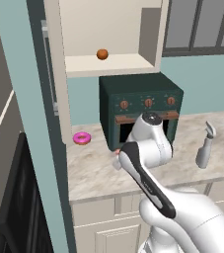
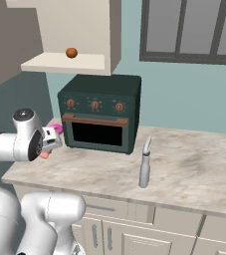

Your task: Pick the spray and bar soap from the cabinet and place them on the counter.

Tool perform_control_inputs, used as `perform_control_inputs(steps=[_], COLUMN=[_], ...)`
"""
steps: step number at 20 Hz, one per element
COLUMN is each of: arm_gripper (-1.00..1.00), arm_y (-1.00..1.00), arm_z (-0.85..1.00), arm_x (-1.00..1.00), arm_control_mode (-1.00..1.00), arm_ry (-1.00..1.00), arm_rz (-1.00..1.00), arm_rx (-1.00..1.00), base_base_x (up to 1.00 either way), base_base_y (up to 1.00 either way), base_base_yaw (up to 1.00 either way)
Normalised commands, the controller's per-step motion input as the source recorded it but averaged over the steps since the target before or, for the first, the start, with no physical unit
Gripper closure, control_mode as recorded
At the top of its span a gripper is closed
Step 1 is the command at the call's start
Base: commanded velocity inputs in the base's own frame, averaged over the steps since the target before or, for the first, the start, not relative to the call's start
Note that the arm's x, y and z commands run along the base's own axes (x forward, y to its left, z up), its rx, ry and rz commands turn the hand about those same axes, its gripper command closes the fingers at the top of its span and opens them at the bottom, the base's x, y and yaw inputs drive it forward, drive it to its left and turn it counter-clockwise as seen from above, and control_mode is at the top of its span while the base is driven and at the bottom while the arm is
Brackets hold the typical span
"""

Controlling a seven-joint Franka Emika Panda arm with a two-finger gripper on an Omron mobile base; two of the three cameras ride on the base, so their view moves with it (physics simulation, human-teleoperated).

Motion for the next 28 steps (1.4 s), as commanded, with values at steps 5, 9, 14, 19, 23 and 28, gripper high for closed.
perform_control_inputs(steps=[5,9,14,19,23,28], arm_gripper=[1.00,1.00,1.00,1.00,1.00,1.00], arm_y=[0.08,0.04,0.00,0.00,0.00,0.00], arm_z=[-0.30,-0.22,-0.17,-0.17,-0.13,-0.16], arm_x=[0.06,0.10,0.24,0.36,0.37,0.36], arm_control_mode=[-1.00,-1.00,-1.00,-1.00,-1.00,-1.00], arm_ry=[0.00,0.00,0.00,0.00,0.00,0.04], arm_rz=[0.00,0.00,0.00,0.00,0.00,0.00], arm_rx=[-0.03,-0.01,0.00,0.00,0.00,0.00], base_base_x=[0.00,0.00,0.00,0.00,0.00,0.00], base_base_y=[0.00,0.00,0.00,0.00,0.00,0.00], base_base_yaw=[0.00,0.00,0.00,0.00,0.00,0.00])
